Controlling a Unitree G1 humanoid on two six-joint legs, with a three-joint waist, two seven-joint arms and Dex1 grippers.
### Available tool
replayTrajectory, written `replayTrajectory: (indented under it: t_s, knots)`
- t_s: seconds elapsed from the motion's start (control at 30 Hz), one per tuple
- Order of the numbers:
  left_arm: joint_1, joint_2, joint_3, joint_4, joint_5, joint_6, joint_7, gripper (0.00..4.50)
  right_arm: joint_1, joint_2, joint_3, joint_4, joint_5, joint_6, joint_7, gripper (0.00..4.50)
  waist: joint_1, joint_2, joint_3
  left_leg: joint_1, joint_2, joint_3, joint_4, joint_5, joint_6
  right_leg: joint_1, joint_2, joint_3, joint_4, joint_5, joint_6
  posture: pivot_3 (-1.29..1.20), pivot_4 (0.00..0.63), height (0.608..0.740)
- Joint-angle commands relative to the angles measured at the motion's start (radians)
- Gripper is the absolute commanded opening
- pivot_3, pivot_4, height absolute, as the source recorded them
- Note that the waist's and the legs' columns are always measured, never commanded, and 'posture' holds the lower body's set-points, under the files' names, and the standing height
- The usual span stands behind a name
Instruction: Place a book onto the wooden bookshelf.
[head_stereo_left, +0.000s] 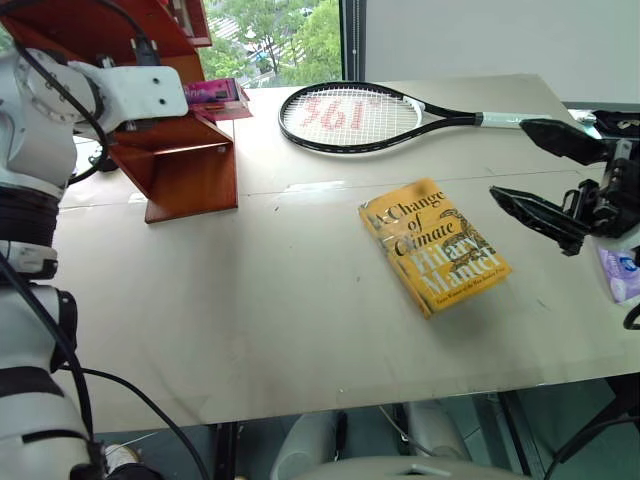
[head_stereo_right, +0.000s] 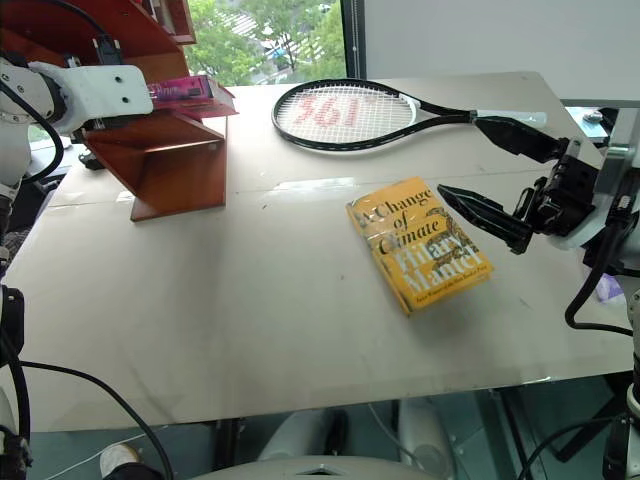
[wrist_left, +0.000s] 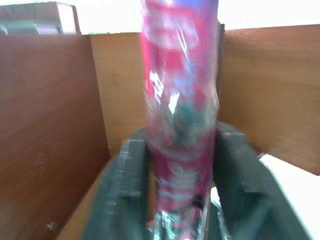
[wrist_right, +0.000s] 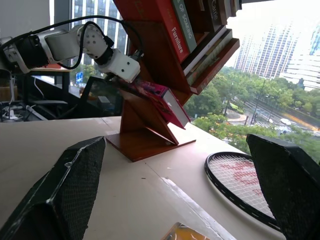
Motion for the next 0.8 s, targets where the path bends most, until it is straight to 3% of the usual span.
replayTrajectory:
  t_s: [0.03,0.3,0.47,0.63,0.8]
  knots:
    - [0.017,0.048,0.121,-0.128,-0.077,0.081,-0.051,3.58,-0.009,-0.016,-0.044,-0.042,0.041,-0.002,-0.012,4.5,-0.001,-0.001,0.001,-0.002,0.0,0.0,0.0,0.0,0.0,-0.001,0.0,0.0,-0.001,0.0,0.0,0.0,0.15,0.74]
    - [0.101,0.084,0.357,-0.492,-0.357,0.387,-0.238,3.58,-0.022,-0.022,-0.062,-0.018,0.076,-0.003,0.001,4.5,0.002,-0.002,0.001,-0.008,-0.001,-0.004,-0.001,-0.002,0.003,-0.002,-0.004,-0.01,-0.009,0.0,0.0,0.0,0.15,0.74]
    - [0.129,0.051,0.48,-0.702,-0.584,0.648,-0.282,3.58,-0.014,-0.023,-0.075,-0.005,0.092,-0.006,0.015,4.5,0.004,-0.002,0.001,-0.008,-0.001,-0.006,-0.001,-0.002,0.003,-0.001,-0.004,-0.01,-0.011,0.0,0.0,0.0,0.15,0.74]
    - [0.167,-0.079,0.555,-0.872,-0.785,0.883,-0.199,3.58,-0.015,-0.012,-0.074,0.009,0.08,-0.021,0.024,4.5,0.016,-0.002,0.001,-0.005,-0.001,-0.004,0.001,-0.002,0.002,0.0,-0.004,-0.01,-0.008,0.0,0.0,0.0,0.15,0.74]
    - [0.296,-0.345,0.636,-1.02,-0.917,0.979,0.0,3.58,0.017,-0.01,-0.088,-0.013,0.072,-0.029,0.009,4.5,0.022,-0.002,0.001,-0.002,-0.001,-0.001,0.001,-0.002,0.002,0.001,-0.004,-0.007,-0.005,0.0,0.0,0.0,0.15,0.74]
